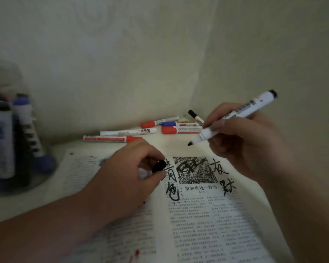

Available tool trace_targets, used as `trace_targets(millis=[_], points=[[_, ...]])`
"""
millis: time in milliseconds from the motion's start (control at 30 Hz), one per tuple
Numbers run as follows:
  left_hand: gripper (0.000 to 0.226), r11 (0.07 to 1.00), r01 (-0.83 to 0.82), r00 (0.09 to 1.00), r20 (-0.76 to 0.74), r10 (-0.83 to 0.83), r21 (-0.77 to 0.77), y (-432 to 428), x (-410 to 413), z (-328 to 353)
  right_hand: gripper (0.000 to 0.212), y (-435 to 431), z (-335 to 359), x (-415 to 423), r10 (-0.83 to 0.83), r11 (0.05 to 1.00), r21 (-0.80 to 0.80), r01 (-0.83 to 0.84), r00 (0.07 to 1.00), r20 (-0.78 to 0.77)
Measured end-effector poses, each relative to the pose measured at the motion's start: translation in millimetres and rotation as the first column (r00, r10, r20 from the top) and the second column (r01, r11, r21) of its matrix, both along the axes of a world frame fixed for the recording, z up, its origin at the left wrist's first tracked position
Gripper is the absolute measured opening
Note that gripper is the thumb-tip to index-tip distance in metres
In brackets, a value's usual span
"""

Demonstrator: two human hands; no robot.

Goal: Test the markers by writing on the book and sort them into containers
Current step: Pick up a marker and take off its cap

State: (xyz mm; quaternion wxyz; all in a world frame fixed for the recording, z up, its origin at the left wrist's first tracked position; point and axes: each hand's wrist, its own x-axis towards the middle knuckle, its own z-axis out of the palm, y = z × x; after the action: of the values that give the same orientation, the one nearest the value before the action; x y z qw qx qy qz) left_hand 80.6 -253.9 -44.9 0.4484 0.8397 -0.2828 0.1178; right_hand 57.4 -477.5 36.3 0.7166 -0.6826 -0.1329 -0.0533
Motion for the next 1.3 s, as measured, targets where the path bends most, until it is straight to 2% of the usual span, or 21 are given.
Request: trace_targets(millis=[33,167,267,400,500,667,767,833,900,1000,1067,1133,1233,1300], points=[[0.023,1.000,0.005,1.000,0.004,-0.005,-0.006,0.5,1.1,-0.3,0.004,0.0,-11.8,0.6,-0.035,0.999,0.030,0.036,0.999,-0.021],[0.019,0.998,0.055,0.998,-0.008,-0.055,-0.005,1.5,4.7,-1.3,0.019,-0.2,-39.7,2.4,-0.096,0.994,0.043,0.102,0.987,-0.132],[0.018,0.998,0.061,0.998,-0.029,-0.060,0.005,3.1,5.3,-0.9,0.011,1.1,-38.2,3.8,-0.061,0.996,0.065,0.067,0.994,-0.093],[0.020,0.999,0.045,0.999,-0.017,-0.045,0.010,3.3,5.9,-1.3,0.037,3.6,-42.5,0.0,0.035,0.998,-0.047,-0.038,0.998,-0.057],[0.020,0.998,0.057,0.998,-0.023,-0.056,0.022,2.5,5.0,-0.1,0.044,5.2,-44.3,-0.5,0.046,0.995,-0.085,-0.051,0.997,-0.065],[0.018,0.995,0.064,0.998,0.025,-0.066,0.070,2.7,3.8,2.6,0.037,8.3,-45.3,-0.5,0.073,0.992,-0.099,-0.078,0.996,-0.053],[0.018,0.994,0.083,0.996,0.038,-0.085,0.068,3.0,2.5,4.1,0.042,7.5,-45.5,0.4,0.051,0.991,-0.124,-0.058,0.997,-0.056],[0.011,0.993,0.109,0.993,0.041,-0.111,0.047,3.3,2.3,4.6,0.044,7.7,-45.1,-0.4,0.058,0.985,-0.160,-0.068,0.996,-0.071],[0.008,0.989,0.144,0.989,0.040,-0.145,0.030,4.4,2.4,5.9,0.037,10.1,-43.8,-2.4,0.103,0.979,-0.167,-0.117,0.990,-0.094],[0.015,0.981,0.193,0.981,0.032,-0.192,-0.005,6.1,2.7,6.4,0.023,13.8,-41.2,-4.0,0.159,0.985,-0.052,-0.167,0.978,-0.136],[0.019,0.979,0.200,0.979,-0.023,-0.201,-0.046,6.2,1.0,6.7,0.021,15.1,-41.3,-4.3,0.143,0.987,-0.052,-0.152,0.979,-0.146],[0.018,0.972,0.207,0.971,-0.102,-0.218,-0.111,5.2,-1.7,5.7,0.025,14.7,-42.5,-4.0,0.156,0.985,-0.051,-0.164,0.978,-0.141],[0.020,0.954,0.192,0.959,-0.164,-0.232,-0.230,5.7,-0.8,4.7,0.050,8.5,-42.0,-3.0,0.164,0.986,0.043,-0.160,0.979,-0.122],[0.025,0.930,0.155,0.951,-0.204,-0.232,-0.333,7.0,1.1,6.5,0.049,2.5,-39.9,-2.5,0.114,0.990,0.090,-0.106,0.990,-0.087]])
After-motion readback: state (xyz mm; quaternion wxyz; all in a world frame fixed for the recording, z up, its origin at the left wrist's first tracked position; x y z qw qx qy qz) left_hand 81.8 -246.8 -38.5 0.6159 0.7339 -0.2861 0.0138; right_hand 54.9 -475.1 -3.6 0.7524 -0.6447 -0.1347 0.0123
